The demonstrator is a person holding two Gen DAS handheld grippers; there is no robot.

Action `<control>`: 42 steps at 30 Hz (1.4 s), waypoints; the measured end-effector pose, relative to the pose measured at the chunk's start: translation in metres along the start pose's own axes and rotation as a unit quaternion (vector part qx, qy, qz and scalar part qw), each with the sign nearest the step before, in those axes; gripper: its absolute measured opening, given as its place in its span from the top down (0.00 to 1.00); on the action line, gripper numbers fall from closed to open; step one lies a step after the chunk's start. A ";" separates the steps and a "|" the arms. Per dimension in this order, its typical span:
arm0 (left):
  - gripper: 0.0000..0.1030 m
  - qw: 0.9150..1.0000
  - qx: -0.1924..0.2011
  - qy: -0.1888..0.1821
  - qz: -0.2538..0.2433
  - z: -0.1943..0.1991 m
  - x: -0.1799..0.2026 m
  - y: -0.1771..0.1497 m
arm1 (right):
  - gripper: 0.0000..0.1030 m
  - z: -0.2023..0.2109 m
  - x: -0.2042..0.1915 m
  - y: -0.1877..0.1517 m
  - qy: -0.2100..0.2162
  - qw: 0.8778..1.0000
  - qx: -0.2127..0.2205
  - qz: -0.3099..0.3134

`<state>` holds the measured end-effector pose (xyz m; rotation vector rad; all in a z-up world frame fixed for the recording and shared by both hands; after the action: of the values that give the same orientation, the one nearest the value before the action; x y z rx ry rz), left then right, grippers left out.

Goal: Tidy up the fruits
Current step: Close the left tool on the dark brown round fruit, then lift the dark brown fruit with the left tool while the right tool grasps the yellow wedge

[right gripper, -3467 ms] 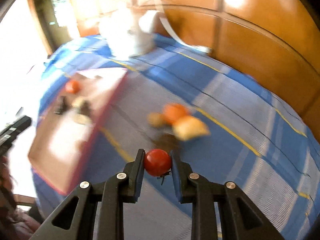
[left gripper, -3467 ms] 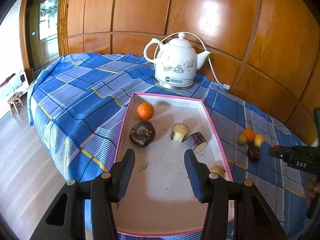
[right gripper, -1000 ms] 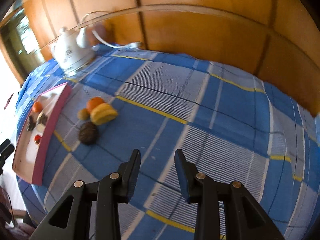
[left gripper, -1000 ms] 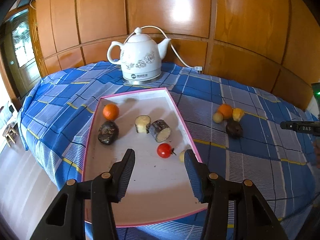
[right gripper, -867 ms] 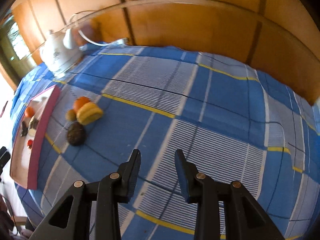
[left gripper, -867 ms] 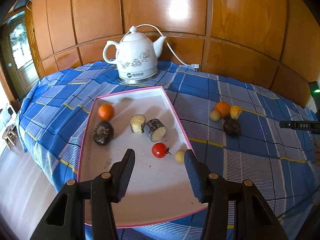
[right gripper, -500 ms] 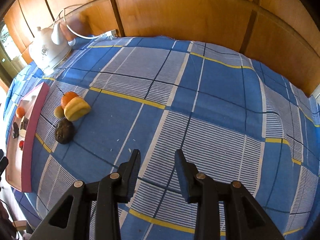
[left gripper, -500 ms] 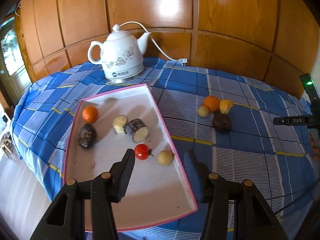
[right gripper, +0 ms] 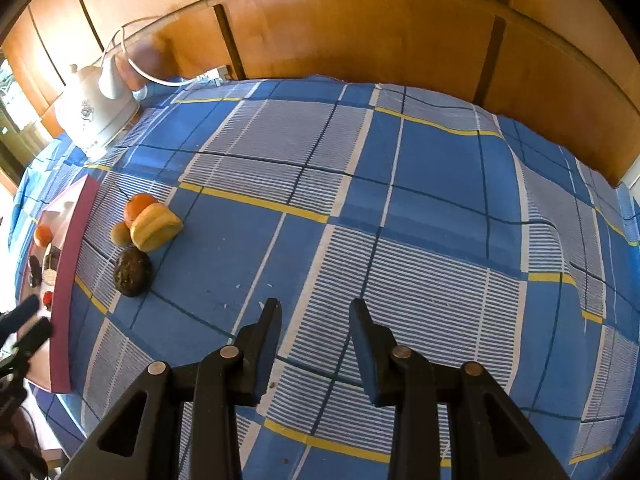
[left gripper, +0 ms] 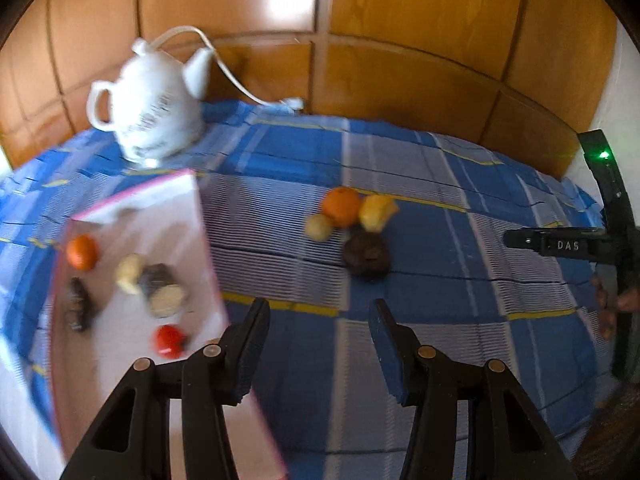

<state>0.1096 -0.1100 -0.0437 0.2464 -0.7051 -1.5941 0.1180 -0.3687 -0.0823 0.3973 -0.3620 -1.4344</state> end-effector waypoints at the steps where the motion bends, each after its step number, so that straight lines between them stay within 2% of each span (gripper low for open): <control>1: 0.47 1.000 -0.006 -0.003 0.000 -0.006 0.004 0.001 | 0.66 0.001 -0.001 0.000 0.002 1.000 0.002 0.000; 4: 0.41 0.999 -0.026 -0.021 0.006 -0.027 0.014 0.007 | 0.66 0.003 -0.003 0.002 0.007 1.000 0.006 0.001; 11: 0.41 0.999 -0.051 -0.018 0.007 -0.070 0.035 0.021 | 0.66 0.005 -0.007 0.006 0.013 1.000 0.014 0.005; 17: 0.44 0.998 -0.059 0.010 -0.002 -0.105 0.040 0.032 | 0.66 0.009 -0.013 0.008 0.017 0.999 0.022 0.016; 18: 0.52 0.999 -0.051 0.012 -0.013 -0.106 0.042 0.032 | 0.66 0.008 -0.014 0.008 0.017 0.999 0.022 0.018; 19: 0.55 0.999 -0.049 0.005 -0.020 -0.105 0.044 0.031 | 0.66 0.008 -0.014 0.009 0.016 0.999 0.023 0.019; 25: 0.55 0.999 -0.048 -0.013 -0.006 -0.083 0.033 0.010 | 0.66 0.008 -0.012 0.007 0.017 0.999 0.022 0.018; 32: 0.55 0.999 -0.011 -0.010 -0.052 -0.048 0.028 -0.041 | 0.66 0.004 -0.017 0.005 0.017 0.999 0.015 0.024; 37: 0.54 0.999 0.000 -0.016 -0.051 -0.049 0.025 -0.046 | 0.66 0.001 -0.030 0.003 0.040 0.998 0.017 0.044; 40: 0.54 0.998 0.008 -0.017 -0.060 -0.049 0.025 -0.048 | 0.66 0.001 -0.046 0.003 0.083 0.994 0.023 0.066; 42: 0.54 0.998 0.012 -0.016 -0.067 -0.049 0.026 -0.049 | 0.64 0.002 -0.061 0.006 0.094 0.991 0.027 0.090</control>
<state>0.0912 -0.1493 -0.1038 0.2914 -0.7456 -1.7206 0.1159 -0.3074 -0.0780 0.5268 -0.2781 -1.2020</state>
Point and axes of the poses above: each gripper's, at about its wrist camera, not at the fingertips, and z roughly against the way its jaws point, x to its right, y to its top, the point moved 2 cm from there along -z, roughly the way its jaws point, and after that the axes turned 14 degrees about z, right-handed, at the moved point
